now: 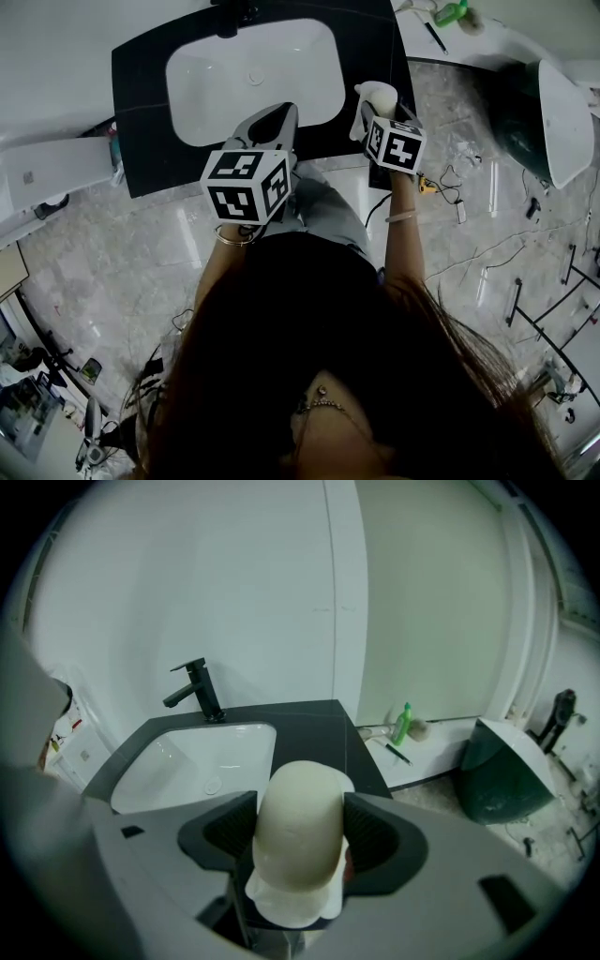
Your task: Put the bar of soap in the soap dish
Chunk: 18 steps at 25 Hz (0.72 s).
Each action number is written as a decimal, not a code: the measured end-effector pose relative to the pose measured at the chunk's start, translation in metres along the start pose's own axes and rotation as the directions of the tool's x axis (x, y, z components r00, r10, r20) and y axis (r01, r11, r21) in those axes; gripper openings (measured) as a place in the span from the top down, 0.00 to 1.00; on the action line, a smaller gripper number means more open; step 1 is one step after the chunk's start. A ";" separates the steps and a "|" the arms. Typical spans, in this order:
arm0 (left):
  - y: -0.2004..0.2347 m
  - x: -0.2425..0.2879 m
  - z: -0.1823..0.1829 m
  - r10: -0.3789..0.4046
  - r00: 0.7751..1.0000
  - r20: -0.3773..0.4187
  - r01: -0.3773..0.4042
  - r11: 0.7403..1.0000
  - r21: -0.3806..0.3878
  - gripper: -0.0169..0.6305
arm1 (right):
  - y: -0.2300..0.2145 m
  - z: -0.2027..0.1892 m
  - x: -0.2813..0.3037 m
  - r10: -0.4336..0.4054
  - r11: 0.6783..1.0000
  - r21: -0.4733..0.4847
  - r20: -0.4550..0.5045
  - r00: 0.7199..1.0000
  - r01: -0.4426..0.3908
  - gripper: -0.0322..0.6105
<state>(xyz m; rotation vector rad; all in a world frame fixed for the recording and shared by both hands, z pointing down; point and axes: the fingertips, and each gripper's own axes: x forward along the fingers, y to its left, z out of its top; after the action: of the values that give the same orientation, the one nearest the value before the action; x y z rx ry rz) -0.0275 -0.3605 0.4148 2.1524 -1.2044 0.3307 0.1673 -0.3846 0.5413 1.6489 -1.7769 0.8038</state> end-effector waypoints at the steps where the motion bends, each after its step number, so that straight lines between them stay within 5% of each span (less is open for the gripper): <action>1: 0.001 0.000 0.000 0.002 1.000 -0.002 -0.002 1.000 0.000 0.98 | -0.001 0.000 0.001 -0.009 1.000 -0.003 0.009 1.000 0.009 0.48; 18: 0.000 0.008 -0.010 0.004 0.999 -0.043 -0.003 1.000 0.011 0.98 | -0.004 -0.011 0.012 -0.042 0.999 -0.028 0.070 0.997 0.045 0.48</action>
<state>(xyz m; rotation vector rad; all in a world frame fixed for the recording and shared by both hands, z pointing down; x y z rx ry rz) -0.0221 -0.3589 0.4262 2.1420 -1.1851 0.3840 0.1707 -0.3848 0.5578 1.7094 -1.7849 0.7057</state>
